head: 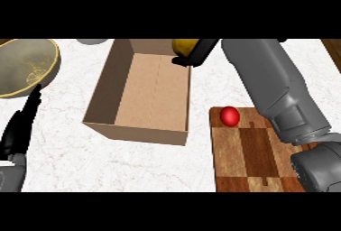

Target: Pick the lemon from the cutting board and place it in the cardboard box

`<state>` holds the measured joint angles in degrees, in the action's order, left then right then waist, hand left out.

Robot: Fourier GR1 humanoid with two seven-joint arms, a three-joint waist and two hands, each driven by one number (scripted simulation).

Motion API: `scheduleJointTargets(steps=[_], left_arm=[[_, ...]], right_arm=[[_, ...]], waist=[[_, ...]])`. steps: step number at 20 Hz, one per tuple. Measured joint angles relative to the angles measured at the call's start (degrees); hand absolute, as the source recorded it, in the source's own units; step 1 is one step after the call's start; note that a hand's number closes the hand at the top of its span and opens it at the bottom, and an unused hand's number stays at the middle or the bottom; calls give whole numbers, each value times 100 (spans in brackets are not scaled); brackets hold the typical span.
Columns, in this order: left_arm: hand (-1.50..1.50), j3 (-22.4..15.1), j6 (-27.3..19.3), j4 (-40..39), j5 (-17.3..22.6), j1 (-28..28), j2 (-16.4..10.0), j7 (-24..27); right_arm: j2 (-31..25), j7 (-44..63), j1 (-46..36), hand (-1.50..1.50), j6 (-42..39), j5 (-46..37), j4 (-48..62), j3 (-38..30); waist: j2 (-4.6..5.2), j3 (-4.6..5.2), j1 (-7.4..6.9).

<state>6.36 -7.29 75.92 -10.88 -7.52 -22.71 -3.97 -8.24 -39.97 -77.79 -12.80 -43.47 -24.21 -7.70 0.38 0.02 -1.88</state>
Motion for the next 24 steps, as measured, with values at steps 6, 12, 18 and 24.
scheduleJointTargets(steps=[6, 12, 18, 24], left_arm=[[0, -45, -12, 68, -77, -37, 75, -84], [0, -176, 15, 42, -169, -188, 183, -69], [0, -299, 58, -87, -252, -459, 276, -67], [0, -360, 176, -138, -256, -691, 286, -80]], right_arm=[[557, 678, -392, 150, -19, 230, 412, -72], [761, 976, -730, 150, 333, 539, 1014, 178], [809, 1239, -800, 150, 906, 754, 1444, 611], [820, 1746, -782, -150, 852, 1075, 1858, 667]], waist=[[9, 2, -35], [60, 8, -247], [100, 15, -494], [150, 18, -717]])
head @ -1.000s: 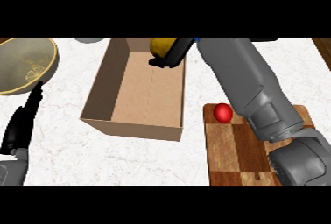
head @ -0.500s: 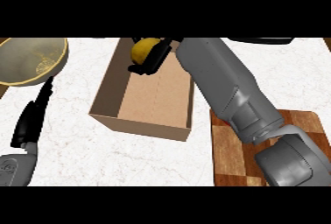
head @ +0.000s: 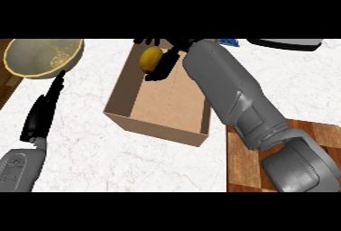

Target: Pick the lemon from the cutting board and place it in the cardboard box

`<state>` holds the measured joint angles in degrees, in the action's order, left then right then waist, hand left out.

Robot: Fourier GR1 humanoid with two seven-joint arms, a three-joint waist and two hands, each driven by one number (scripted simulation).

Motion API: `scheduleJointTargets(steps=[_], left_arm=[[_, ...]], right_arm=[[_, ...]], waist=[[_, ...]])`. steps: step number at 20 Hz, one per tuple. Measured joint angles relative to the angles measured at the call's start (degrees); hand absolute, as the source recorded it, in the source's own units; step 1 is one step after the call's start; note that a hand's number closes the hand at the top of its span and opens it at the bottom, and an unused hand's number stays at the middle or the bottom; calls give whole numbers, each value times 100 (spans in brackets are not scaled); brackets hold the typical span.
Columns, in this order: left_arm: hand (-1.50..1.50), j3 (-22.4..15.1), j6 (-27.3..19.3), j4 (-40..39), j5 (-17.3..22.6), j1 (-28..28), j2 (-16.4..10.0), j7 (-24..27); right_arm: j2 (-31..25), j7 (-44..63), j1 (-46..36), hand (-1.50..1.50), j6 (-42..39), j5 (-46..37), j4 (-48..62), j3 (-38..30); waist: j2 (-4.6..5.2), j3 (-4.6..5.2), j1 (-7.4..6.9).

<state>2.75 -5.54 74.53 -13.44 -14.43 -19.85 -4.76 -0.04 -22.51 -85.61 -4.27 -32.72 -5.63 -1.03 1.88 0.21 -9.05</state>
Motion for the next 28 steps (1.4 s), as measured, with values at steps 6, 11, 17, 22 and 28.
scheduleJointTargets(steps=[6, 11, 17, 22, 28], left_arm=[[0, 17, 73, -66, 4, -33, -41, 80], [0, 43, 15, -185, -31, -126, -5, 87], [0, 133, 16, -86, 5, 2, -55, 22], [0, 268, 10, -11, 69, 213, -119, 105], [0, 292, -25, 24, 67, 308, -84, 148]], right_arm=[[3, -118, 113, -150, -36, 295, 53, -42], [4, -456, 163, -150, 134, 748, -86, -305], [4, -666, 160, -150, 206, 1404, -162, -843], [-235, -710, 142, -150, -155, 1730, -193, -1178], [-915, -785, 337, -150, -647, 1878, -130, -1369]], waist=[[20, -3, -90], [21, -8, -36], [-2, -14, 143], [-5, -16, 311], [24, -19, 379]])
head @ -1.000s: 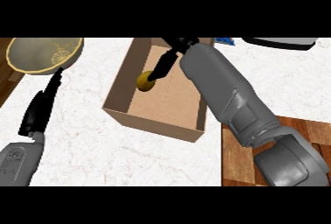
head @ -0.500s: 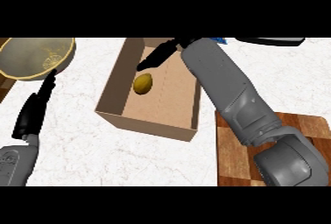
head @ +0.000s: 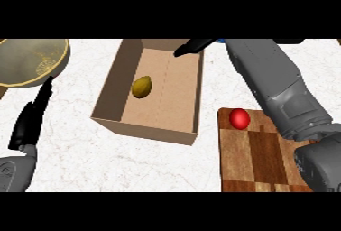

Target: Pick the lemon from the cutting board and place it in the cardboard box

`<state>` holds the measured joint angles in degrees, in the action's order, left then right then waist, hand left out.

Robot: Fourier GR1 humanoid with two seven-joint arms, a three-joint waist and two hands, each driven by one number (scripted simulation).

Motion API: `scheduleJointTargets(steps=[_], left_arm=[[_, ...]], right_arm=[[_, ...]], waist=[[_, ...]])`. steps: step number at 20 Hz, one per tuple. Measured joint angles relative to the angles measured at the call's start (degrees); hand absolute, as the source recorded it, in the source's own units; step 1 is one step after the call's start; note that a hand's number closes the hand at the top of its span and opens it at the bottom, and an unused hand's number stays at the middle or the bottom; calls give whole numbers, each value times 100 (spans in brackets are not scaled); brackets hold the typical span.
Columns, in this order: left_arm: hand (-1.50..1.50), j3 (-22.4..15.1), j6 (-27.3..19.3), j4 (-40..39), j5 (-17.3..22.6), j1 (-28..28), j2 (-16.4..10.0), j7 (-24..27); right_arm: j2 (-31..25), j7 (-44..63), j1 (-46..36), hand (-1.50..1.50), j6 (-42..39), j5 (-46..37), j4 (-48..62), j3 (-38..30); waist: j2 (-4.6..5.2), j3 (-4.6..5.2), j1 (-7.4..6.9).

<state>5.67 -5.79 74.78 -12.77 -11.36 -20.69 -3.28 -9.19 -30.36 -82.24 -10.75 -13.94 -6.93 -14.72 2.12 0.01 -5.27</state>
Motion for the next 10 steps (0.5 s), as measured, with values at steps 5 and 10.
scheduleJointTargets(steps=[5, 10], left_arm=[[0, 10, -18, 59, -9, 58, 9, 60], [0, 15, 10, 109, -1, 55, -7, 79]], right_arm=[[-688, -132, 213, -150, -419, -10, 38, -32], [-1278, -383, 431, -150, -917, -136, 41, 62]], waist=[[48, -6, -40], [80, -13, -80]])
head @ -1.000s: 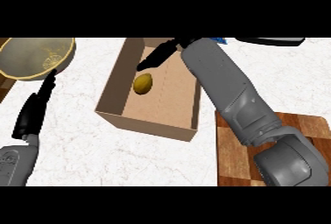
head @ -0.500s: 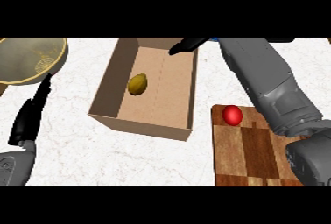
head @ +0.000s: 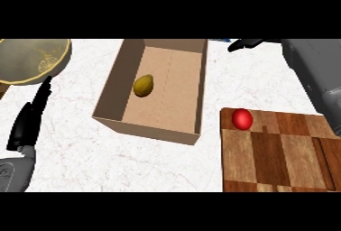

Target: Pick the lemon from the cutting board and place it in the cardboard box

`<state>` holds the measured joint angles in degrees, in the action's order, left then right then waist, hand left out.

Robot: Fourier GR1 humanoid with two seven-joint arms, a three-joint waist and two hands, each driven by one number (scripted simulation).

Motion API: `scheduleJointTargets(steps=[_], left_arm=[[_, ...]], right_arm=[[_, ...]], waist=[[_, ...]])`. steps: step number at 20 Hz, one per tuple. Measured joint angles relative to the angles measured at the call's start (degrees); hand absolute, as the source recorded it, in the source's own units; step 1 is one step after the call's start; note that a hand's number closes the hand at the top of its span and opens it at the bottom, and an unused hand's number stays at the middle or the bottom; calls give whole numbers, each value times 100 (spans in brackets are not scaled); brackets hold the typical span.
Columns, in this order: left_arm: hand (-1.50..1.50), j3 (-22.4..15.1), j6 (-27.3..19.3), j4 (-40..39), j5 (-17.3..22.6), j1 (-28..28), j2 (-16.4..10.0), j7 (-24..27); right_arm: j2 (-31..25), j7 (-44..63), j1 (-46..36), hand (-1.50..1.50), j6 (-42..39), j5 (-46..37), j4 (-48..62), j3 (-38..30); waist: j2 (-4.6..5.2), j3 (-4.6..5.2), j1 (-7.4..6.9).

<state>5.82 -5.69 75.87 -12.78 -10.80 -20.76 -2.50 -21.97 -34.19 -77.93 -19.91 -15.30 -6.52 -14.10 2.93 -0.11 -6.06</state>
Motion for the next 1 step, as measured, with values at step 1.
scheduleJointTargets(steps=[1], left_arm=[[0, -4, -3, -20, 0, -13, 18, 0]], right_arm=[[-89, -55, 34, -150, -92, -40, -5, 35]], waist=[[8, 0, -3]])
